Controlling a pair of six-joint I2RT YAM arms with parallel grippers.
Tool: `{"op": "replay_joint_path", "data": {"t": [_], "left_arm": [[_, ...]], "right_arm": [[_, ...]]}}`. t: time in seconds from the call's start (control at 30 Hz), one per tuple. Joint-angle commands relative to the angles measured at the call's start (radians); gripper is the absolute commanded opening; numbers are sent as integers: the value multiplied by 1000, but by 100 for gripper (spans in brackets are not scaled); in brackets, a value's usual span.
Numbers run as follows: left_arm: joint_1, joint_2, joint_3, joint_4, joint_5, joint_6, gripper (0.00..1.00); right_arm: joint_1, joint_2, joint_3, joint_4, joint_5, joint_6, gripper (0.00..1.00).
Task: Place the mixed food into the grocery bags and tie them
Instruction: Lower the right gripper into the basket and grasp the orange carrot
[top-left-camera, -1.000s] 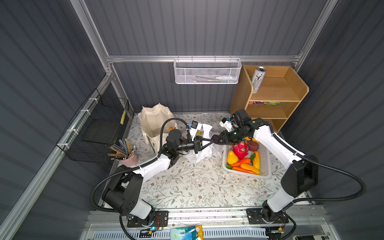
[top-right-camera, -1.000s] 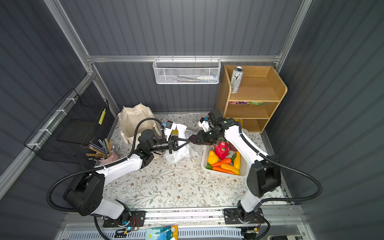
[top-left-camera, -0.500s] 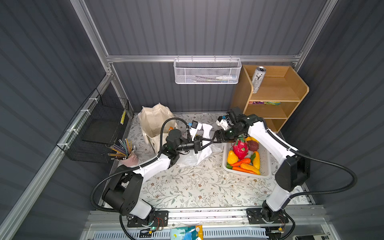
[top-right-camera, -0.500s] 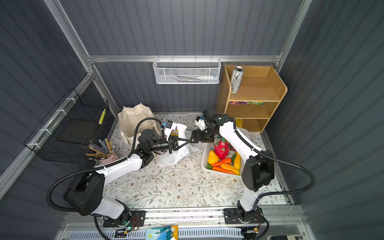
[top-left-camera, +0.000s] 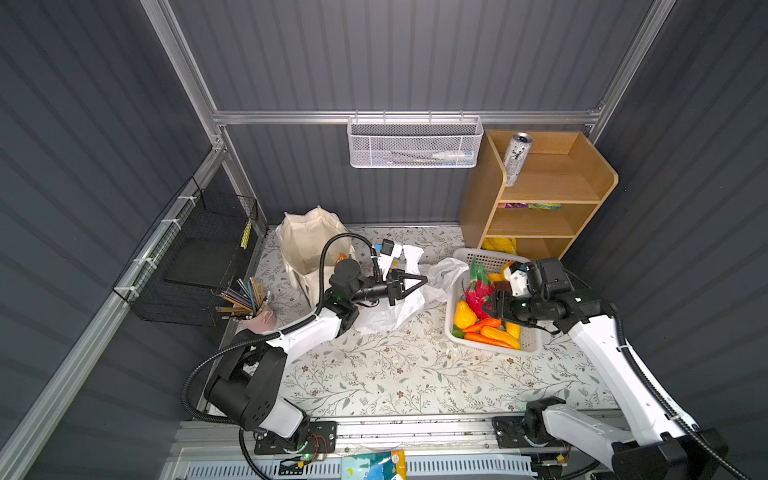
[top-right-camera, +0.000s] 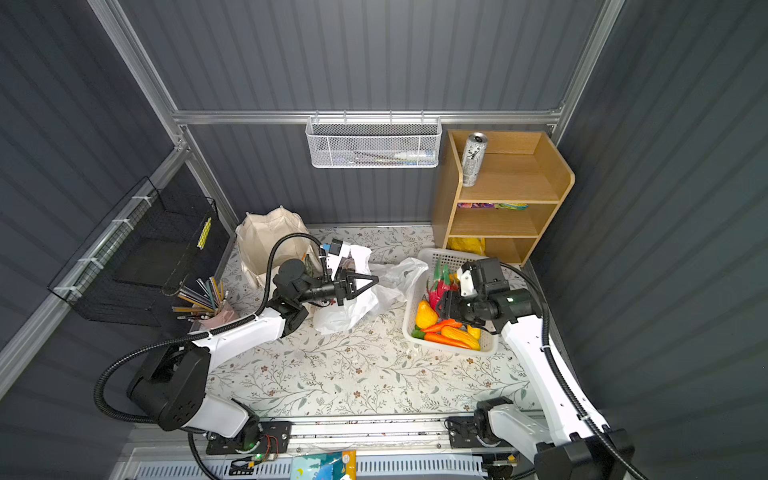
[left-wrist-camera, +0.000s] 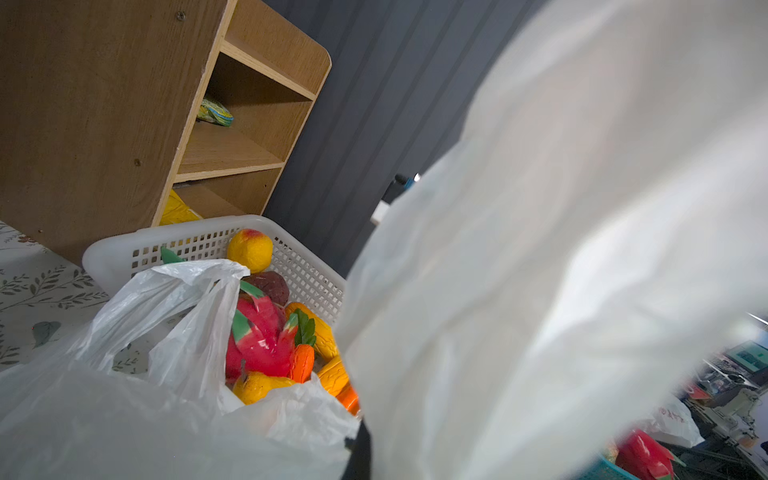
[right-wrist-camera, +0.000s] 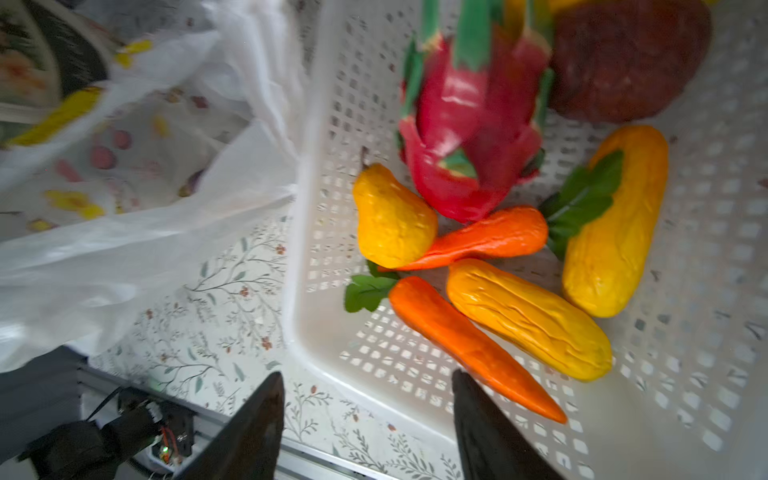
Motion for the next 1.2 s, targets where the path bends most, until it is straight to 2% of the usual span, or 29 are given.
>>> {"op": "replay_joint_path", "data": {"t": [0.0,0.13,0.23,0.47,0.7,0.87,1.17], "left_arm": [[-2,25,-17,95,28,-42,0],[-2,40,-26,157,30,-73,0],[-2,52,-37,223,31,-113,0],[-2,75,-40,290,49,-156,0],[-2,121,-17,418,77,-275,0],[-2,118,-24,414,85,-272,0],[-2,136,-18,435,97,-276,0]], "right_arm": [[-37,7,-93,55,56,82,73],[-46,41,-154,117,24,127,78],[-47,117,-169,148,41,141,80],[-59,246,-166,215,58,149,82],[-79,383,-115,304,83,146,83],[-84,393,-98,319,115,168,82],[-83,397,-189,368,43,201,72]]}}
